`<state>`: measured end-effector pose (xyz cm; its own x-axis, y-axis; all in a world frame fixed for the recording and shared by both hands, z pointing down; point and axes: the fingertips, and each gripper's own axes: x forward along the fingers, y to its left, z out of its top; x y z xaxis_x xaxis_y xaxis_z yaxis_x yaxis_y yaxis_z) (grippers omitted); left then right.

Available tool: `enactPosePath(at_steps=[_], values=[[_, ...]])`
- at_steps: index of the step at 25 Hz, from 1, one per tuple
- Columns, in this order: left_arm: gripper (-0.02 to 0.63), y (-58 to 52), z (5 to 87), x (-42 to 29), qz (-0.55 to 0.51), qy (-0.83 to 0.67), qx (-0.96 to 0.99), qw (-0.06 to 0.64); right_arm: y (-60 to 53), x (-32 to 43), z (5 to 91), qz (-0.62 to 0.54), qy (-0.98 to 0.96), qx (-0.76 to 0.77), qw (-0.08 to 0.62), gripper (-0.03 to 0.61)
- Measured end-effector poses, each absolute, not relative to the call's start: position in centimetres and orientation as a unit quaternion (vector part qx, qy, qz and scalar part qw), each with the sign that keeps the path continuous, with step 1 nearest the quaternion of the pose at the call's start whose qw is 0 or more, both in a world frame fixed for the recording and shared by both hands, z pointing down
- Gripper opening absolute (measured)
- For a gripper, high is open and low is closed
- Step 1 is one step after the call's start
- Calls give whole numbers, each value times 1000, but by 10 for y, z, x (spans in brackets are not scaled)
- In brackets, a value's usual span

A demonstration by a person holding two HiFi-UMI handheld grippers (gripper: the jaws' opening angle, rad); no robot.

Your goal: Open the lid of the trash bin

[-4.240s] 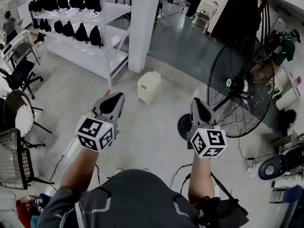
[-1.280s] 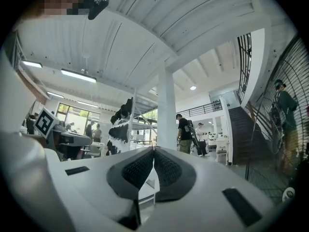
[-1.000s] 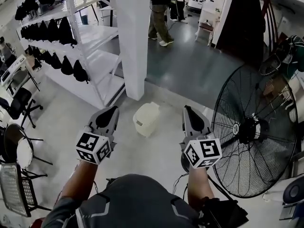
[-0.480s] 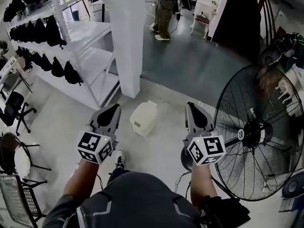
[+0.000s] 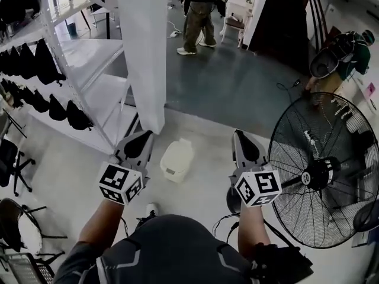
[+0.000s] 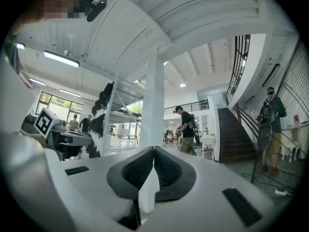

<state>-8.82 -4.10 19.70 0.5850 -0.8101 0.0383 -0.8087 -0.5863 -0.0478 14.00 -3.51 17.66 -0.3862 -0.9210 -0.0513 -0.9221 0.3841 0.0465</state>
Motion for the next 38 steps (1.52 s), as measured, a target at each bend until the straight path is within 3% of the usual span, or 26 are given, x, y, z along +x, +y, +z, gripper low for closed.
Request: enactPosePath(at_steps=[26,32,38], values=[[8,-172,230,-167,-19,384,-922,-32,-139,58,196,4,795,-606,-18,26],[8,-180,252,-159,-38,401,-913,-66,-160,57,219,-18,813,-581,-26,26],[9,-194,266,-140,-69,423,-902,-53,-189,68,259,-47,825,-560,-50,28]])
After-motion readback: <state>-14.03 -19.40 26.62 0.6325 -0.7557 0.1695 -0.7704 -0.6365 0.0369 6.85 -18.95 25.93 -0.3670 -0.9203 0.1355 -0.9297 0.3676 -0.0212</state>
